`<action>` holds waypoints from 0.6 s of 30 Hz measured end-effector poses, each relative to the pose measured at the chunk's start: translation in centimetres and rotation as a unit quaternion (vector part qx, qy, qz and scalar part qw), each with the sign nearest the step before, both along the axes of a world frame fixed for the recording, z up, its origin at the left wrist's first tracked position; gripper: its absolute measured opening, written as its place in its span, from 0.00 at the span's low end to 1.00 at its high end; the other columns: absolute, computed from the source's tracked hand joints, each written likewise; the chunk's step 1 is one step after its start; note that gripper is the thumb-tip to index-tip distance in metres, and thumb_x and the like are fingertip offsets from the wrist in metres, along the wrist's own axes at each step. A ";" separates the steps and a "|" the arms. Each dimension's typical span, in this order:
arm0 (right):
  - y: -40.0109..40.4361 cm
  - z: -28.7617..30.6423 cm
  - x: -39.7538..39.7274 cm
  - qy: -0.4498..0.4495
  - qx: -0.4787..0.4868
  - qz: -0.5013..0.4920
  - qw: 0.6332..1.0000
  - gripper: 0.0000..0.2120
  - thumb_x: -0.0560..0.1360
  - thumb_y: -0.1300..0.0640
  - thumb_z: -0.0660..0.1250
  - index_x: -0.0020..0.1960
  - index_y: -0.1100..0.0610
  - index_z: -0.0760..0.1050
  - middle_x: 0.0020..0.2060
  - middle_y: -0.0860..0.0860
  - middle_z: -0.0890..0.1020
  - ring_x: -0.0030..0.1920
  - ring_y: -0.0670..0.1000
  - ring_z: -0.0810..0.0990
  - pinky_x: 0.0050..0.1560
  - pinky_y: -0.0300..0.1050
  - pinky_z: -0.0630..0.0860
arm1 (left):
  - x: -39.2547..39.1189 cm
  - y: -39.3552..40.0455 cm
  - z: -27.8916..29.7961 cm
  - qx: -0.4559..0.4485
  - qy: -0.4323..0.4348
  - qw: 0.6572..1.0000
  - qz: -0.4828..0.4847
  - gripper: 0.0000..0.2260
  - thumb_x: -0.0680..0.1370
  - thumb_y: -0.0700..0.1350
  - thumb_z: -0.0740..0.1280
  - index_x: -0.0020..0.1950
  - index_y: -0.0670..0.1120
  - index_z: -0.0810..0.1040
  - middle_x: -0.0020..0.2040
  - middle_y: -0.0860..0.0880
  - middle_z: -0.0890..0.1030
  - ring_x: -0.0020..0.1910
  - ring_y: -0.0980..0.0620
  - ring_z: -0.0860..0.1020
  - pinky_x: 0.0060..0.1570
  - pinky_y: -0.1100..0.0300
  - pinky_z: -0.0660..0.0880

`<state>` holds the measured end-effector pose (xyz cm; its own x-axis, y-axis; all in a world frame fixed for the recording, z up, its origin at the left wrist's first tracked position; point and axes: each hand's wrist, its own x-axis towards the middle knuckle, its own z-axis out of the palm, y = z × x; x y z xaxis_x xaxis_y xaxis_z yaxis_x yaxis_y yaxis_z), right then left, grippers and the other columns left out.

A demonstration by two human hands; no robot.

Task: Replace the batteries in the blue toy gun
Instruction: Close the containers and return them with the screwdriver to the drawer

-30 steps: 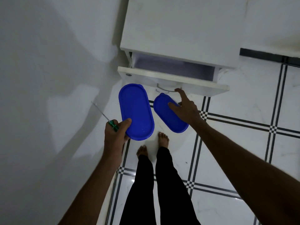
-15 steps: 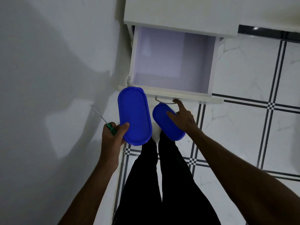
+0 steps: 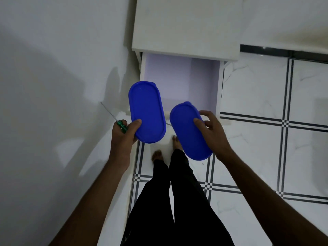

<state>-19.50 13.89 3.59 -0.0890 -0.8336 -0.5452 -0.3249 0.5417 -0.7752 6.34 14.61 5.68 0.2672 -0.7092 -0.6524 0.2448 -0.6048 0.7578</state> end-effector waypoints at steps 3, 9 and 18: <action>-3.8 1.1 -1.5 -0.026 -0.022 -0.061 0.998 0.12 0.82 0.48 0.60 0.64 0.47 0.67 0.51 0.49 0.82 0.47 0.49 0.84 0.38 0.42 0.81 | -1.6 -3.5 -0.1 -0.012 0.005 1.000 -0.028 0.12 0.76 0.44 0.70 0.47 0.44 0.66 0.46 0.44 0.76 0.50 0.49 0.80 0.50 0.52 0.78; -11.2 -3.7 -2.9 -0.007 0.008 -0.077 0.997 0.17 0.83 0.51 0.56 0.70 0.55 0.62 0.46 0.42 0.76 0.44 0.43 0.79 0.39 0.38 0.78 | -6.2 -11.0 -4.7 0.033 -0.010 0.995 -0.096 0.17 0.70 0.51 0.73 0.42 0.48 0.65 0.50 0.40 0.77 0.55 0.44 0.80 0.51 0.50 0.80; -15.6 -11.1 -4.6 0.081 0.048 -0.045 0.995 0.16 0.84 0.59 0.55 0.70 0.60 0.61 0.53 0.55 0.76 0.45 0.51 0.78 0.40 0.43 0.78 | -9.0 -17.0 -14.1 0.090 -0.058 0.981 -0.161 0.14 0.76 0.48 0.69 0.51 0.41 0.68 0.42 0.44 0.76 0.46 0.48 0.78 0.40 0.59 0.75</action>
